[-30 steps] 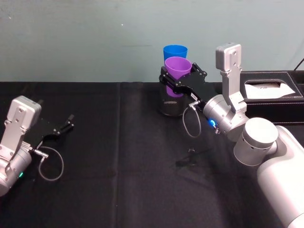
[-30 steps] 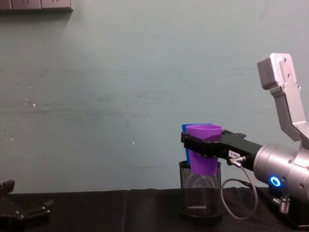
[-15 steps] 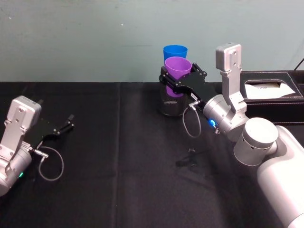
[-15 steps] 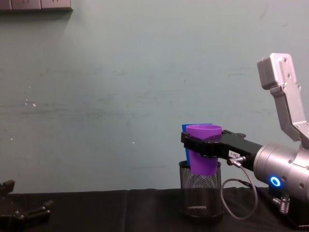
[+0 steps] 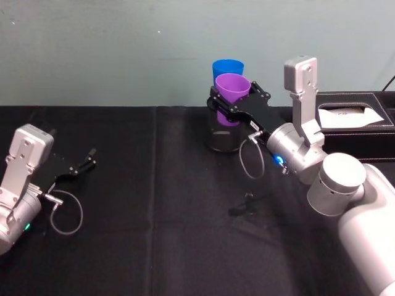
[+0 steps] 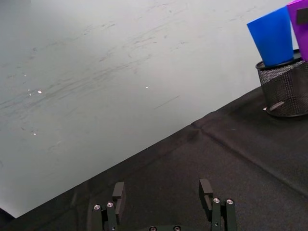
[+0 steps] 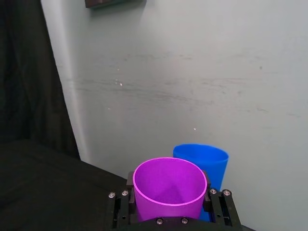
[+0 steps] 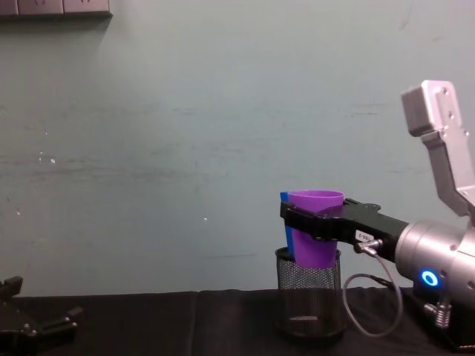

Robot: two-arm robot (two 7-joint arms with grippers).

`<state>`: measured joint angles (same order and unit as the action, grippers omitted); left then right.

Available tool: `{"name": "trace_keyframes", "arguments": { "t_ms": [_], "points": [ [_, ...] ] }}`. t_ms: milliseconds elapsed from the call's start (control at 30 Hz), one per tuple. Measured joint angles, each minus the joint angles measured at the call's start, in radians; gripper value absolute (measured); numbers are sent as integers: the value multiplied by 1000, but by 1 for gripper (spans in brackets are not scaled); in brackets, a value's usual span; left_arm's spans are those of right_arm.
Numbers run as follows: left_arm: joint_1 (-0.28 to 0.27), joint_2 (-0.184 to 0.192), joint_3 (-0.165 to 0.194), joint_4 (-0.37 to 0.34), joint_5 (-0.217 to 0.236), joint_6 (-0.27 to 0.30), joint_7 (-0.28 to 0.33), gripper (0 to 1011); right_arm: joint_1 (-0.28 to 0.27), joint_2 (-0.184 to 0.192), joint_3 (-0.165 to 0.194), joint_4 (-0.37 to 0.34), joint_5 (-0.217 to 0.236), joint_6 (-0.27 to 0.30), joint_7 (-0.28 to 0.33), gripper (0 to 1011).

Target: Pick up one cup with a gripper and tap it against the other cup.

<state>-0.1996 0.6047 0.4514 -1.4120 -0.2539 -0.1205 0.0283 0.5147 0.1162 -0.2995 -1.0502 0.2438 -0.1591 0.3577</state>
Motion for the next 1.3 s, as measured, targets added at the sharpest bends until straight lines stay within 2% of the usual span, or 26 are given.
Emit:
{"name": "trace_keyframes", "arguments": {
  "t_ms": [333, 500, 733, 900, 1300],
  "points": [
    [0, 0, 0, 0, 0, 0, 0, 1000, -76, 50, -8, -119, 16, 13, 37, 751],
    [0, 0, 0, 0, 0, 0, 0, 1000, -140, 83, -20, -200, 24, 19, 51, 751],
    [0, 0, 0, 0, 0, 0, 0, 1000, -213, 114, -30, -267, 32, 2, 58, 751],
    [0, 0, 0, 0, 0, 0, 0, 1000, -258, 134, -34, -302, 34, -21, 60, 751],
    [0, 0, 0, 0, 0, 0, 0, 1000, -316, 155, -40, -330, 27, -68, 60, 751]
  ]
}}
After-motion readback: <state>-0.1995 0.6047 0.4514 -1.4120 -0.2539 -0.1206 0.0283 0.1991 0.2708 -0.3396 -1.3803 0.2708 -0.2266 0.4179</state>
